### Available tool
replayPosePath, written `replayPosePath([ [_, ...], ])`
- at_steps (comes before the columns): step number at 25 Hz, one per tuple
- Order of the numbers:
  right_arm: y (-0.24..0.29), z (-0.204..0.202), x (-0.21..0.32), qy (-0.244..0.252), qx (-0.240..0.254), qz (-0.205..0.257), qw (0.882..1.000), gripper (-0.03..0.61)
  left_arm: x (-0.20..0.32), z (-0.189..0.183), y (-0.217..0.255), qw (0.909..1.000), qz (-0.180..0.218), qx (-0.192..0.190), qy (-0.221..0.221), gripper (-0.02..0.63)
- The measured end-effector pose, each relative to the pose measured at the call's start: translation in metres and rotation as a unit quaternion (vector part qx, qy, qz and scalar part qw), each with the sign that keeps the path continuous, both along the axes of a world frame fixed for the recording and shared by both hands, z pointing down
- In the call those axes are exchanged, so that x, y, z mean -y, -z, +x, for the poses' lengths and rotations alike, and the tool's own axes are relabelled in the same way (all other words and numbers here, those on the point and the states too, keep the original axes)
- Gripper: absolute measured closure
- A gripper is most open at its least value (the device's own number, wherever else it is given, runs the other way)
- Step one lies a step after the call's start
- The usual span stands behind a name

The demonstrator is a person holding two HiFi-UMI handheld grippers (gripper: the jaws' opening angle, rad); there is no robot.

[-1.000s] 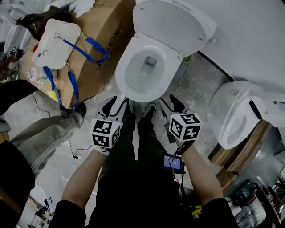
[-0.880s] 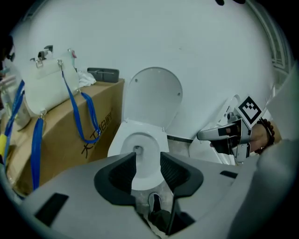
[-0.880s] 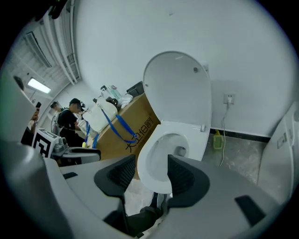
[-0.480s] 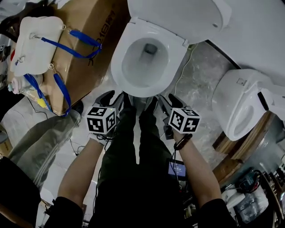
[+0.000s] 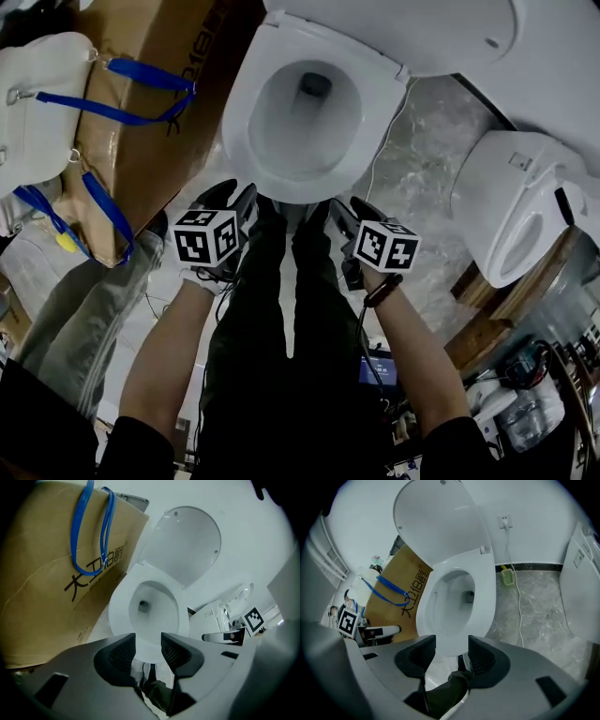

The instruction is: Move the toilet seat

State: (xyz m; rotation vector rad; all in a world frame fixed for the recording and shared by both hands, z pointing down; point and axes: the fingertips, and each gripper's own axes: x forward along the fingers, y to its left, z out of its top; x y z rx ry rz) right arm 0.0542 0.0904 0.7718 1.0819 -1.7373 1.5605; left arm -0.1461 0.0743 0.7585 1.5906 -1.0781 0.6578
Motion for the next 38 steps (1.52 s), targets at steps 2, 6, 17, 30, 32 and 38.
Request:
replayPosePath([
  [2, -0.012, 0.000, 0.003, -0.016, 0.003, -0.010, 1.000, 0.347, -0.003, -0.001, -0.013, 0.9999, -0.011, -0.002, 0.003, 0.448],
  [6, -0.036, 0.005, 0.000, -0.041, -0.004, -0.036, 0.998, 0.347, -0.011, -0.005, -0.039, 0.9989, -0.039, -0.011, 0.025, 0.442],
  [17, -0.072, 0.000, -0.016, -0.096, 0.003, -0.078, 0.992, 0.347, -0.012, -0.022, -0.086, 0.9940, -0.083, -0.031, 0.065, 0.440],
  [30, -0.094, -0.007, -0.016, -0.137, 0.004, -0.103, 0.985, 0.342, -0.002, -0.015, -0.106, 0.9912, -0.097, -0.055, 0.072, 0.426],
  [32, -0.097, -0.010, -0.015, -0.142, 0.006, -0.105, 0.984, 0.342, -0.001, -0.014, -0.107, 0.9908, -0.097, -0.058, 0.074, 0.423],
  [38, -0.099, -0.014, -0.013, -0.165, 0.008, -0.104, 0.981, 0.342, 0.000, -0.014, -0.107, 0.9906, -0.097, -0.064, 0.071, 0.423],
])
